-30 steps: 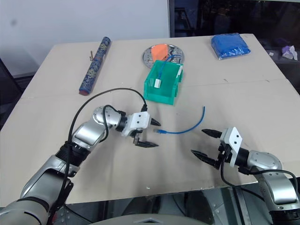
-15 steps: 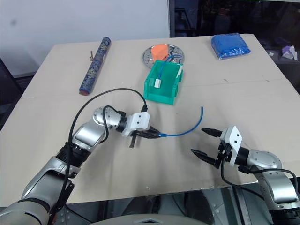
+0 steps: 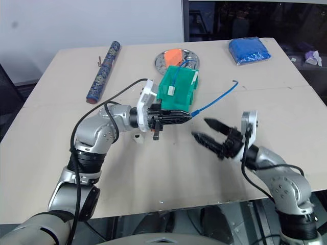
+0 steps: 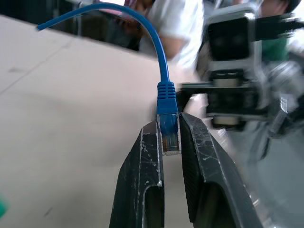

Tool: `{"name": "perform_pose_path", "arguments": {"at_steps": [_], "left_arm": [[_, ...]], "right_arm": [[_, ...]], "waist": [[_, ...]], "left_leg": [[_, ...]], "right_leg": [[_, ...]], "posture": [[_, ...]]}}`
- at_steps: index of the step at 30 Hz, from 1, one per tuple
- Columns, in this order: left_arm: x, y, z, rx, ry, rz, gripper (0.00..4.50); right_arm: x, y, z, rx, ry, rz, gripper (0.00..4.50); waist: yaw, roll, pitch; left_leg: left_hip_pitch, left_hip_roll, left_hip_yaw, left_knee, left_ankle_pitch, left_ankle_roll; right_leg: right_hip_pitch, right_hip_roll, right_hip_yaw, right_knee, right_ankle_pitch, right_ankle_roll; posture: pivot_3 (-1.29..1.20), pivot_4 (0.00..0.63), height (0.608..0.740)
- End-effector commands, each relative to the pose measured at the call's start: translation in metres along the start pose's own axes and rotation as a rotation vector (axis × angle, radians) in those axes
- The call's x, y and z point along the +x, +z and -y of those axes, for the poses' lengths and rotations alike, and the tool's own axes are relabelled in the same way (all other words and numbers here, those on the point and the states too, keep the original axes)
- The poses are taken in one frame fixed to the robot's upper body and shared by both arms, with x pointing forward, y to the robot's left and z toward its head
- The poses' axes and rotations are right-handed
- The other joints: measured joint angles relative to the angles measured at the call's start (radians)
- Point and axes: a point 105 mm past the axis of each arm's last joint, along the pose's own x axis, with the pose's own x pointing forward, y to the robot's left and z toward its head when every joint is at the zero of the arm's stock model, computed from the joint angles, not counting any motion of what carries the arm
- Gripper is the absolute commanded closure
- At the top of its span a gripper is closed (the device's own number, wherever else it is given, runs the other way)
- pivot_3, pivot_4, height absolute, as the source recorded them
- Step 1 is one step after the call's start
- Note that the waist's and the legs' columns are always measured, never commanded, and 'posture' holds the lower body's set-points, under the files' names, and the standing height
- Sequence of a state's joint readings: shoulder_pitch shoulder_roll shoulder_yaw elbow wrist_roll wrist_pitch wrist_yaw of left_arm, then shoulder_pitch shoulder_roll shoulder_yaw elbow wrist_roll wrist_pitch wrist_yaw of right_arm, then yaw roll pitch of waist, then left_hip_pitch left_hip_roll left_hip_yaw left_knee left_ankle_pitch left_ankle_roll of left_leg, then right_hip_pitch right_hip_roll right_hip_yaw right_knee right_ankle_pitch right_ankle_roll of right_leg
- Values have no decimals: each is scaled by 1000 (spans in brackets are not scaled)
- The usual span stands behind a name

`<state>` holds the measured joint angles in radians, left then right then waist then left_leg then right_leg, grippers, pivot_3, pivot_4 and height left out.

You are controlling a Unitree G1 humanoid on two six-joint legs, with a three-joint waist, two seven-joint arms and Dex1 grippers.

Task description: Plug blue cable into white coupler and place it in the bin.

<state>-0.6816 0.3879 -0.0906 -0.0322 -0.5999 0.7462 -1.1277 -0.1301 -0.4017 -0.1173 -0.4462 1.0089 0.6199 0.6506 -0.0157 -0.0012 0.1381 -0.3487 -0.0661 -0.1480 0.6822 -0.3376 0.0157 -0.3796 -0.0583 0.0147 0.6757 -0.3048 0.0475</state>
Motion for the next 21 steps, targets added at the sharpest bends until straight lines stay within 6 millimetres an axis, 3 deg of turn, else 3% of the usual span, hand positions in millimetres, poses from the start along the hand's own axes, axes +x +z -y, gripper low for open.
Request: {"name": "perform_pose_path", "arguments": {"at_steps": [1,5,8,16,20,21], "left_arm": [[-1,25,9,-7,-30,87,4477],[-4,31,8,-47,-24,130,4477],[-7,35,7,-66,-18,156,4500],[-10,32,11,-101,-26,140,4500],[-14,29,18,-128,-77,121,4500],[-16,28,21,-126,-96,109,4019]], "right_arm": [[16,15,-3,26,21,87,0],[34,22,-8,77,77,181,0],[40,24,-11,93,99,207,781],[42,25,-14,102,122,218,4439],[44,26,-16,111,138,223,4439],[44,26,-16,118,142,219,4478]], "waist": [[1,0,0],[-2,0,0],[-2,0,0],[-4,0,0],[-8,0,0],[-9,0,0]], "left_leg": [[0,0,0,0,0,0],[0,0,1,1,0,0],[0,0,0,0,0,0],[0,-1,0,0,0,0],[0,-1,0,0,0,0],[0,-1,0,0,0,0]], "right_leg": [[0,0,0,0,0,0],[0,0,0,-1,0,0],[-1,0,0,0,0,0],[-1,0,0,0,0,0],[-1,0,1,0,0,0],[-1,0,1,0,0,0]], "posture": [[0,150,740],[0,150,740],[0,150,740],[0,150,740],[0,150,740],[0,150,740]]}}
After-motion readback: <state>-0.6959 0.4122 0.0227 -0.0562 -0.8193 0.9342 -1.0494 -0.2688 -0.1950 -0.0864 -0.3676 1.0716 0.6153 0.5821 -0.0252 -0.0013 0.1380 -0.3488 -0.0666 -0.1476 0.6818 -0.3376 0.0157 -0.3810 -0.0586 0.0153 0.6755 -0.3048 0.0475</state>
